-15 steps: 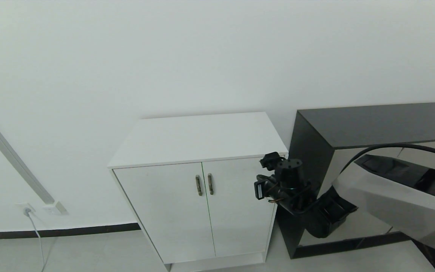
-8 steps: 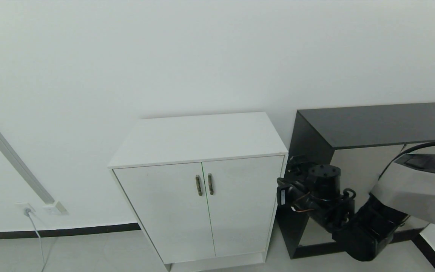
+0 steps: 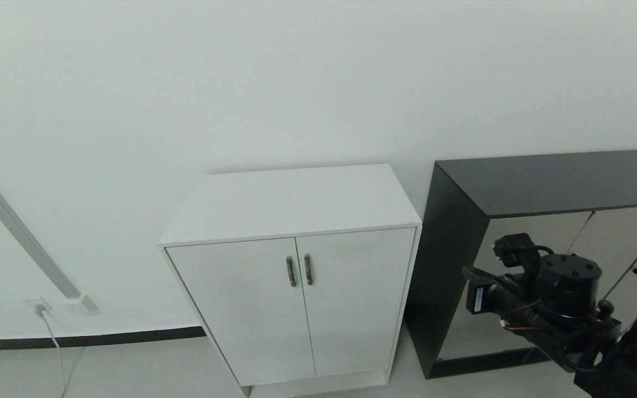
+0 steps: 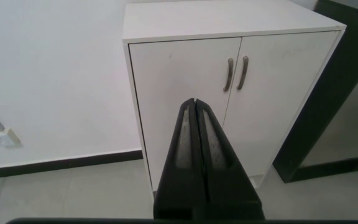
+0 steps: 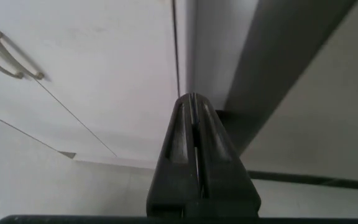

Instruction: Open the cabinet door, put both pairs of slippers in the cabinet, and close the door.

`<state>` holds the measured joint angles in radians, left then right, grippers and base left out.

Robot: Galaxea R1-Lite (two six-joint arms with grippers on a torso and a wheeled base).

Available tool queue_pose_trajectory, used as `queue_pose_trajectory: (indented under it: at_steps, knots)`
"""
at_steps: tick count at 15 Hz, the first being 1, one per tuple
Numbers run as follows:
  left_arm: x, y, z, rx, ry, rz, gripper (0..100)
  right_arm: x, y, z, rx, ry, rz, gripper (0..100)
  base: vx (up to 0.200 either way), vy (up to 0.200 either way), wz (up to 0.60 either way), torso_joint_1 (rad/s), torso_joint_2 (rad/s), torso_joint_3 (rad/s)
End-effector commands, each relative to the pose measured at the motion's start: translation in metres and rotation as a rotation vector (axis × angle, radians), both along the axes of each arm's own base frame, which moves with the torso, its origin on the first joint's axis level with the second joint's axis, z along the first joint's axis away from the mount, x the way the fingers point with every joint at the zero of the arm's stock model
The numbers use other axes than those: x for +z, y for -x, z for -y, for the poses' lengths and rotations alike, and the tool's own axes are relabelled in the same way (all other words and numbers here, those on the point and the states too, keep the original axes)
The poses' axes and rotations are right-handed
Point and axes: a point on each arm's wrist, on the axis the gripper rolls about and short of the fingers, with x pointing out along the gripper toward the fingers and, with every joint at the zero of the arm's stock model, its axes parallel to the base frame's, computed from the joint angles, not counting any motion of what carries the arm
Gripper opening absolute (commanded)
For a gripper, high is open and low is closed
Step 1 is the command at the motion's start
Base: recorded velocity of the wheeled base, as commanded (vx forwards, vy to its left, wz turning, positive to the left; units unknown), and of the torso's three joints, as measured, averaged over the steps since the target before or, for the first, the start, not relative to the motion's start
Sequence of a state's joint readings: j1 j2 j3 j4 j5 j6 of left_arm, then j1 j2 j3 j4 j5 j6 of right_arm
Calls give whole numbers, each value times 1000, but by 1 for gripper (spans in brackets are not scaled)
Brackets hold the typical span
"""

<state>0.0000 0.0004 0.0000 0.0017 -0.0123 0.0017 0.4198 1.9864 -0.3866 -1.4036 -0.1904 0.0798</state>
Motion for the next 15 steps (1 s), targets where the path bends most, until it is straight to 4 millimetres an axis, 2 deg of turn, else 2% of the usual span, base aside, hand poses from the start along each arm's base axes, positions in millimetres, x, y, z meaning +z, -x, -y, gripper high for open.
queue_pose_trajectory:
  at_steps: [1, 4, 8, 10, 13, 15]
  knots:
    - [0, 0, 0, 0, 0, 1, 0, -4, 13, 14, -31, 7, -14, 0, 0, 0, 0, 0, 0, 0]
    - [0, 0, 0, 0, 0, -1, 0, -9, 34, 42, -120, 24, -24, 0, 0, 0, 0, 0, 0, 0]
    - [0, 0, 0, 0, 0, -1, 0, 2, 57, 71, -234, 27, -16, 0, 0, 0, 0, 0, 0, 0]
    - [0, 0, 0, 0, 0, 1, 0, 5, 65, 85, -345, 46, -21, 0, 0, 0, 0, 0, 0, 0]
    - [0, 0, 0, 0, 0, 1, 0, 18, 79, 97, -398, 33, 13, 0, 0, 0, 0, 0, 0, 0]
    - [0, 0, 0, 0, -1, 1, 0, 31, 97, 100, -404, 31, 19, 0, 0, 0, 0, 0, 0, 0]
